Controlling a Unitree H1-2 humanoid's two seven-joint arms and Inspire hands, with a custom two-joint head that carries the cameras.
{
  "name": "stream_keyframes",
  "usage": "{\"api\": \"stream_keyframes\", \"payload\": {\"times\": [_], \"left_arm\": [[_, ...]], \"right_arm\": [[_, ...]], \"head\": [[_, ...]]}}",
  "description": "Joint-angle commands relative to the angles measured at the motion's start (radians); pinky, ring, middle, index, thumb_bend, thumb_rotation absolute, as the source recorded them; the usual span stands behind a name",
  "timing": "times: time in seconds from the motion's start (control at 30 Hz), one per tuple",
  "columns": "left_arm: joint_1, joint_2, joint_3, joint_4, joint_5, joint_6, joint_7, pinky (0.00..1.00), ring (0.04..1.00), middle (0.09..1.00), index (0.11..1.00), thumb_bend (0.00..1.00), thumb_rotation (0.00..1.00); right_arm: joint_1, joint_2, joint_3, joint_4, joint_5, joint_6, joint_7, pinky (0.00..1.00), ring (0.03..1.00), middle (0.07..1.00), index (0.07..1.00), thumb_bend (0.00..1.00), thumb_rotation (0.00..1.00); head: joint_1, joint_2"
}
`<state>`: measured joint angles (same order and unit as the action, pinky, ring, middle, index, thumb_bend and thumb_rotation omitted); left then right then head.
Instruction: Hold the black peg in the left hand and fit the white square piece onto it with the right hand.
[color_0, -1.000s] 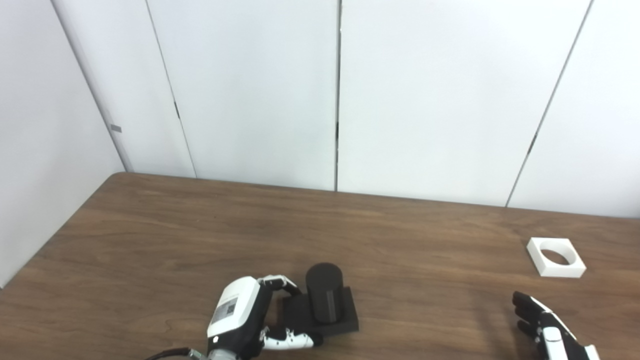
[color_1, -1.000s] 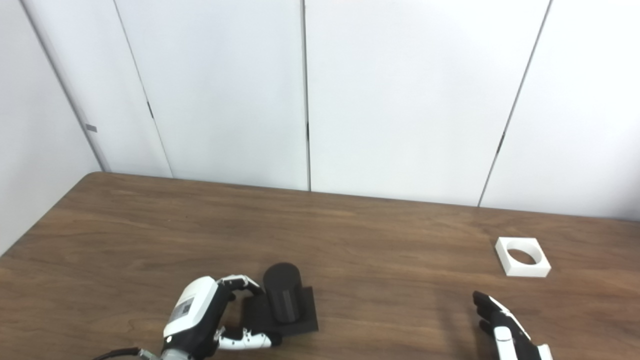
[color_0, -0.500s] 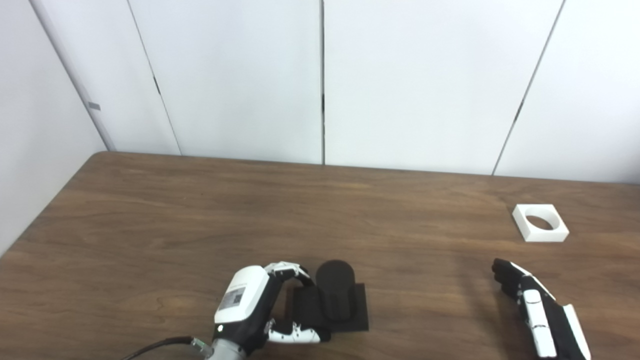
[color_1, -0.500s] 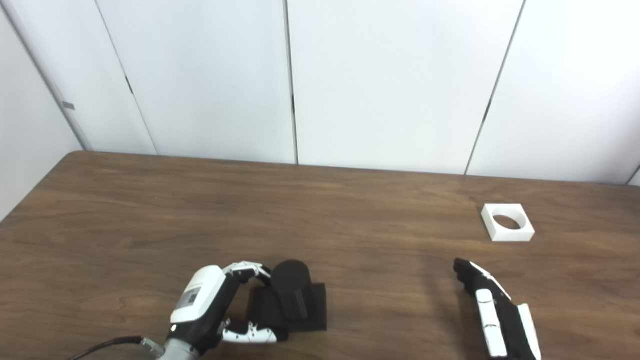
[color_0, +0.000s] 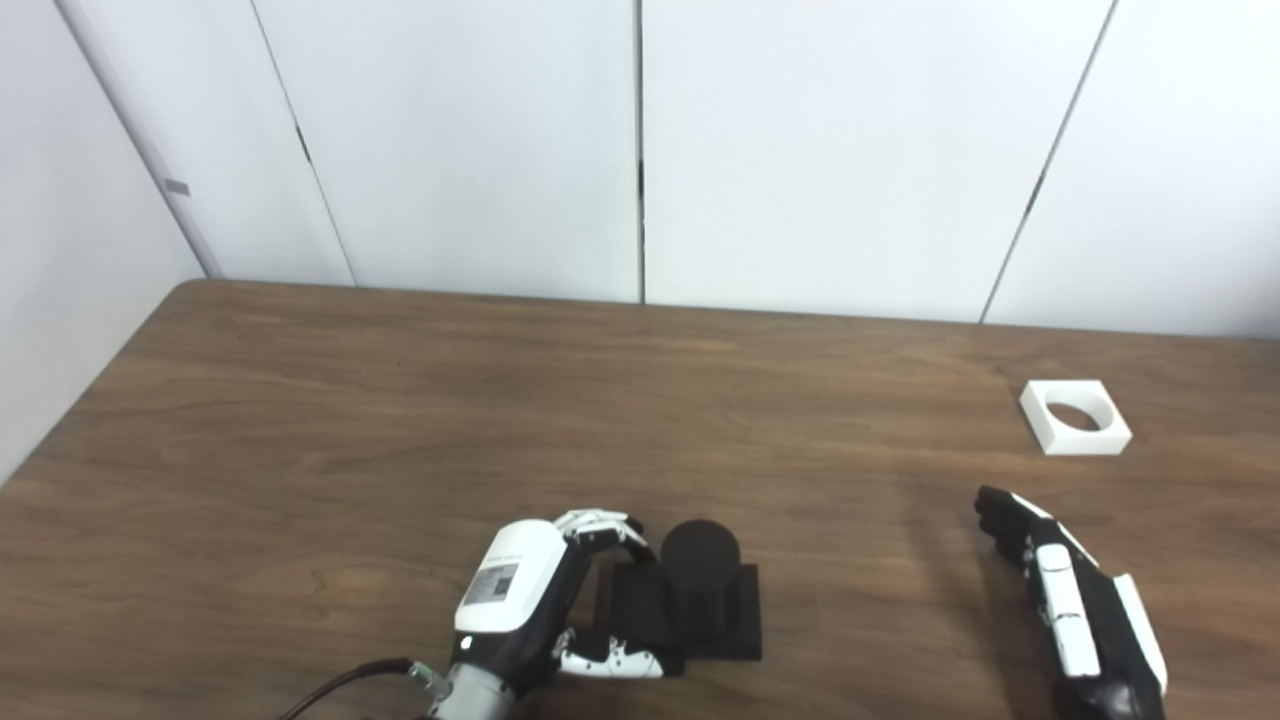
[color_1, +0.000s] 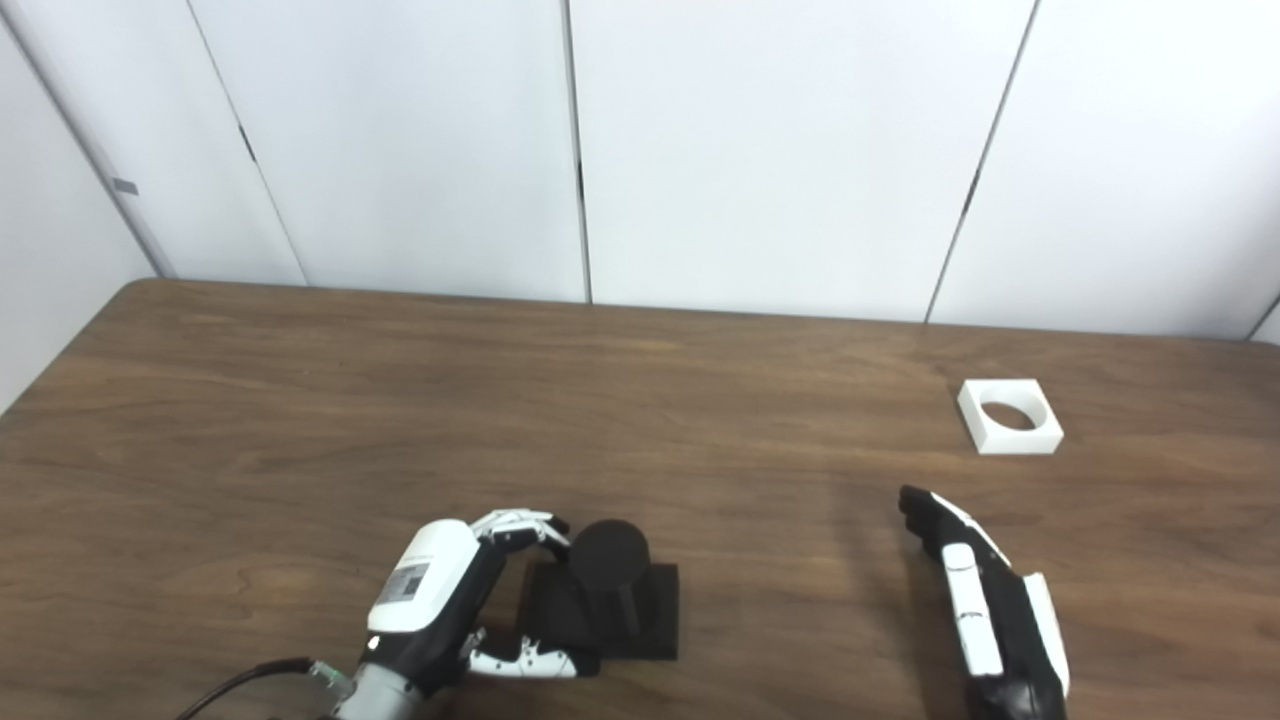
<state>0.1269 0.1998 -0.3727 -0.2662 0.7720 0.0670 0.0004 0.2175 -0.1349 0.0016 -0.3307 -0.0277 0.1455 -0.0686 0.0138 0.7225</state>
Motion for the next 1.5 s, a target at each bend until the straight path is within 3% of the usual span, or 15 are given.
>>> {"api": "stream_keyframes", "payload": {"times": [0.0,0.23,0.47,0.67,0.73,0.83,1.03,1.17,1.27,1.3,1.37,1.47], "left_arm": [[0.017,-0.006,-0.039,0.044,0.005,0.015,-0.069,0.75,0.825,0.777,0.485,0.52,0.05],[0.021,-0.006,-0.055,0.044,0.029,0.034,-0.084,0.79,0.839,0.79,0.486,0.52,0.05],[0.024,-0.011,-0.048,0.046,0.044,0.034,-0.074,0.79,0.835,0.785,0.486,0.52,0.05],[0.026,-0.013,-0.045,0.041,0.052,0.041,-0.08,0.8,0.838,0.785,0.486,0.52,0.05],[0.025,-0.013,-0.046,0.042,0.057,0.045,-0.083,0.8,0.84,0.787,0.486,0.52,0.05],[0.025,-0.015,-0.047,0.045,0.065,0.048,-0.084,0.8,0.837,0.785,0.486,0.52,0.05],[0.025,-0.021,-0.043,0.057,0.066,0.041,-0.078,0.79,0.835,0.783,0.486,0.52,0.05],[0.024,-0.021,-0.04,0.065,0.063,0.033,-0.074,0.78,0.832,0.781,0.486,0.52,0.05],[0.022,-0.022,-0.038,0.073,0.06,0.03,-0.071,0.78,0.83,0.78,0.486,0.52,0.05],[0.021,-0.022,-0.038,0.075,0.06,0.03,-0.07,0.78,0.83,0.779,0.486,0.52,0.05],[0.019,-0.023,-0.036,0.081,0.058,0.027,-0.068,0.77,0.83,0.779,0.486,0.52,0.05],[0.018,-0.024,-0.034,0.087,0.055,0.024,-0.064,0.78,0.83,0.778,0.486,0.52,0.05]], "right_arm": [[0.001,0.035,0.001,-0.024,0.021,0.01,0.013,0.89,0.857,0.83,0.791,0.35,1.0],[0.002,0.03,-0.006,-0.025,0.064,0.017,0.019,0.8,0.86,0.852,0.806,0.4,1.0],[0.001,0.023,-0.005,-0.024,0.073,0.019,0.022,0.82,0.869,0.861,0.812,0.45,1.0],[0.002,0.016,0.002,-0.031,0.045,0.018,0.019,0.82,0.854,0.848,0.8,0.4,1.0],[0.002,0.011,0.006,-0.037,0.027,0.03,0.018,0.94,0.873,0.846,0.801,0.4,1.0],[0.003,0.008,0.007,-0.043,0.01,0.039,0.017,0.99,0.886,0.842,0.799,0.4,1.0],[0.004,0.005,0.002,-0.045,0.015,0.027,0.027,0.89,0.867,0.839,0.788,0.36,1.0],[0.005,-0.012,0.002,-0.046,-0.003,0.029,0.035,0.92,0.89,0.86,0.804,0.4,1.0],[-0.001,-0.021,-0.004,-0.056,-0.018,0.041,0.043,0.89,0.892,0.869,0.815,0.44,0.9],[-0.004,-0.023,-0.006,-0.063,-0.024,0.049,0.044,0.85,0.884,0.871,0.815,0.45,0.79],[-0.016,-0.042,-0.004,-0.085,-0.057,0.076,0.054,0.81,0.872,0.871,0.817,0.45,0.69],[-0.041,-0.088,0.004,-0.116,-0.124,0.125,0.081,0.83,0.879,0.871,0.825,0.47,0.59]], "head": [[0.001,0.005],[0.005,0.012],[0.006,0.013],[0.004,0.015],[0.002,0.014],[-0.004,0.014],[-0.042,0.012],[-0.069,0.009],[-0.098,0.008],[-0.104,0.007],[-0.115,0.005],[-0.127,0.004]]}}
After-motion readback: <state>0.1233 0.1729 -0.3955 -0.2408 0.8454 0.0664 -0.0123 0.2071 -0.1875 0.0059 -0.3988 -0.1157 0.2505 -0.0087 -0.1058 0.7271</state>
